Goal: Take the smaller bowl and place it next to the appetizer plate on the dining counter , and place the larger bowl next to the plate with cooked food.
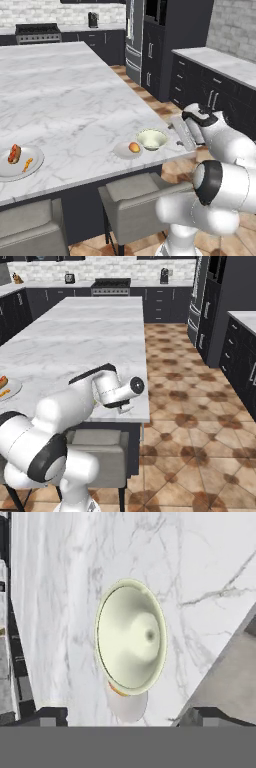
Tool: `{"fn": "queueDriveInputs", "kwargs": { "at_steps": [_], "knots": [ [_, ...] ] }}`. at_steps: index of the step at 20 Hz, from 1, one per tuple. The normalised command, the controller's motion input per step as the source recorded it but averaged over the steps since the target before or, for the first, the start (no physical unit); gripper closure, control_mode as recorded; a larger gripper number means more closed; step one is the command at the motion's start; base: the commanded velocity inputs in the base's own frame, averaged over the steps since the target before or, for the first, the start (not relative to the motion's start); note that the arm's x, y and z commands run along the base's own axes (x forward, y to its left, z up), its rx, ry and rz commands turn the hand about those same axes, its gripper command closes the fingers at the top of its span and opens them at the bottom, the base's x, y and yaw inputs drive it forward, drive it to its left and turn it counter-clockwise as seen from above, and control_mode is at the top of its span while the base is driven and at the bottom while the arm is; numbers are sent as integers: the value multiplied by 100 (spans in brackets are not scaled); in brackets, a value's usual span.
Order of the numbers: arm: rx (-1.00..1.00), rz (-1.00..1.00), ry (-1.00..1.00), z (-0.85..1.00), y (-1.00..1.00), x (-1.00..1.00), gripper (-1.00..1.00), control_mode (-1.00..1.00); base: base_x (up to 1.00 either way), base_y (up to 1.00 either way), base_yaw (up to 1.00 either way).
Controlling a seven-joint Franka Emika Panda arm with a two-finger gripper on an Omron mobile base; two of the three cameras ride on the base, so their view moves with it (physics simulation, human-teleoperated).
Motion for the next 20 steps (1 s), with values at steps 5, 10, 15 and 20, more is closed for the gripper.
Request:
{"fn": "queueDriveInputs", "kwargs": {
  "at_steps": [5, 10, 15, 20],
  "knots": [
    [-21, 0, 2, 100, 19, -71, -100, -100, 0, 0, 0],
    [-35, 13, 13, 100, 59, -83, -100, -100, 0, 0, 0],
    [-35, 24, 0, 90, 33, -100, -100, -100, 0, 0, 0],
    [-2, 31, -25, 34, -4, -100, -100, -100, 0, 0, 0]
  ]
}}
